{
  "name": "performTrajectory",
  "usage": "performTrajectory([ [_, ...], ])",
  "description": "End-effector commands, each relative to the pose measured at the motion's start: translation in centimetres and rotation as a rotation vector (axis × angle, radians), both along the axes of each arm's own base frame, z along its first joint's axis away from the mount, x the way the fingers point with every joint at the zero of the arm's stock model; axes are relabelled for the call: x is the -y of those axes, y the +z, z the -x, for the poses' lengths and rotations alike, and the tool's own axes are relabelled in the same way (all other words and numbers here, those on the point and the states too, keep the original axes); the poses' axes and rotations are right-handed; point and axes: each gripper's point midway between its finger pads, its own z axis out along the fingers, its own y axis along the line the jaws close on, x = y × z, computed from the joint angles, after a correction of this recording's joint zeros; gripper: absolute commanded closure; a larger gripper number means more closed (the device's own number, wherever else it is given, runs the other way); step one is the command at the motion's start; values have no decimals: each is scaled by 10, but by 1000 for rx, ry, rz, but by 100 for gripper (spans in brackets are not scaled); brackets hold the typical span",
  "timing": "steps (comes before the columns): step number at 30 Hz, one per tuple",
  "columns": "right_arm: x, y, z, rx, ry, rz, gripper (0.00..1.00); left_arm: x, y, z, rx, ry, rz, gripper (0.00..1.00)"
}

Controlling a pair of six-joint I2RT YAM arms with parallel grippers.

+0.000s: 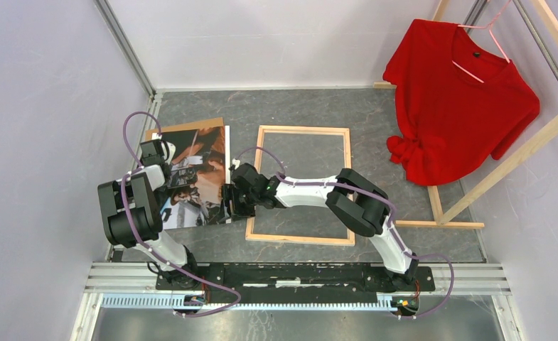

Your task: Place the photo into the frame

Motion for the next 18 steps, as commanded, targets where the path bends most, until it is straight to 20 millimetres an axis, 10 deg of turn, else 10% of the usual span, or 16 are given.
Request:
performTrajectory([
  [1,-17,-5,9,-52,1,-68,33,32,-43,23,-120,-65,170,36],
  [18,-38,71,-7,33,-41,-377,37,32,-48,28,-140,-76,165,37],
])
